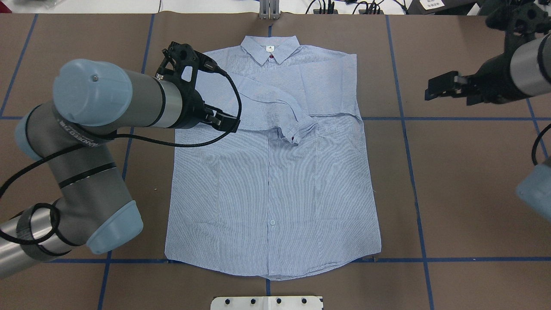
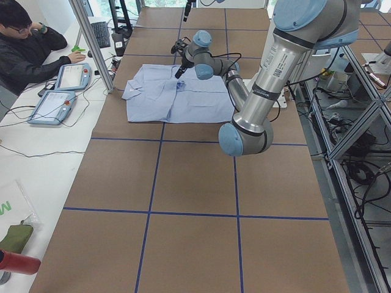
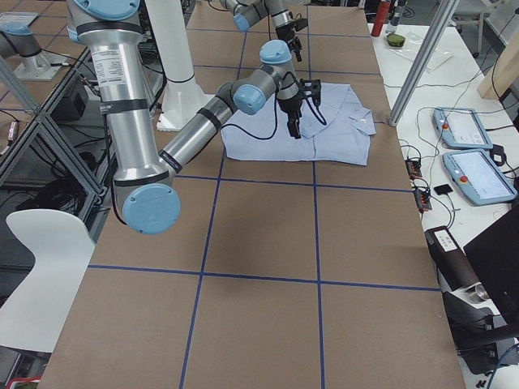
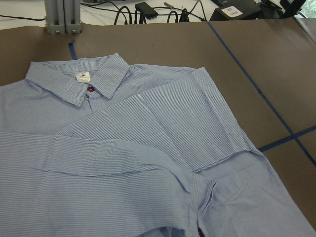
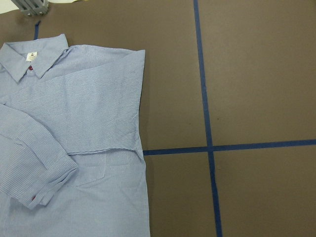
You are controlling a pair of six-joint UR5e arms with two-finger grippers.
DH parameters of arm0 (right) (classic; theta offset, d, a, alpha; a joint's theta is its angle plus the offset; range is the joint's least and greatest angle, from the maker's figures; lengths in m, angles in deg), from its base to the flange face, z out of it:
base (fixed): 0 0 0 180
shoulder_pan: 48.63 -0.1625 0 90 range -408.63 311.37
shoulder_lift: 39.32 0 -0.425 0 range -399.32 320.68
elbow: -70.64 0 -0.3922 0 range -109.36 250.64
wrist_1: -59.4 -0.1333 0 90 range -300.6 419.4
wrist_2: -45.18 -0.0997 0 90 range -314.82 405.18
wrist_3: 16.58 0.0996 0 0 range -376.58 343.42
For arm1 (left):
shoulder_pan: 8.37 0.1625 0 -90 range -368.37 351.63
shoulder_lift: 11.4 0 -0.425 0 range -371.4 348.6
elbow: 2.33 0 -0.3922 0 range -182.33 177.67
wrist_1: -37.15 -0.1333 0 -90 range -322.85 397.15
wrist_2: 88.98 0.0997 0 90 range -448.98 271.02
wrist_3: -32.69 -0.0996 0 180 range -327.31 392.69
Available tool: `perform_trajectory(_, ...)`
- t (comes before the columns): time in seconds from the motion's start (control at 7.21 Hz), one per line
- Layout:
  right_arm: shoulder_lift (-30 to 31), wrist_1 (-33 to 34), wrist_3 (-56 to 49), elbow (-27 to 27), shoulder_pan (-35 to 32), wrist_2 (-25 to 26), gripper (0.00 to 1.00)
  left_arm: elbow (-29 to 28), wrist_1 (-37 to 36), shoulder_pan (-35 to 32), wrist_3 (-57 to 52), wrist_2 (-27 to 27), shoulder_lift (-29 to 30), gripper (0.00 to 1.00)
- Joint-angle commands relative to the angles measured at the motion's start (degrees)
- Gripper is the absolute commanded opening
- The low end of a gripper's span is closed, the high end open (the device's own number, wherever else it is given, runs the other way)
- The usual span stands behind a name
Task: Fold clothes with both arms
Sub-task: 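Release the sleeve and withdraw the left gripper while the right gripper moves in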
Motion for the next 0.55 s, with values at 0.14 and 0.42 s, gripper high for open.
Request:
perform_trajectory(0.14, 4.98, -0.12, 15.67, -8.51, 17.15, 12.27, 1.0, 13.39, -2.53, 0.01, 3.81, -0.7, -14.96, 1.0)
perform_trajectory(0.42, 9.65, -0.12, 21.83, -10.21, 25.6, 20.27, 1.0, 13.42, 4.29, 7.18, 17.96, 3.06, -20.42, 1.0)
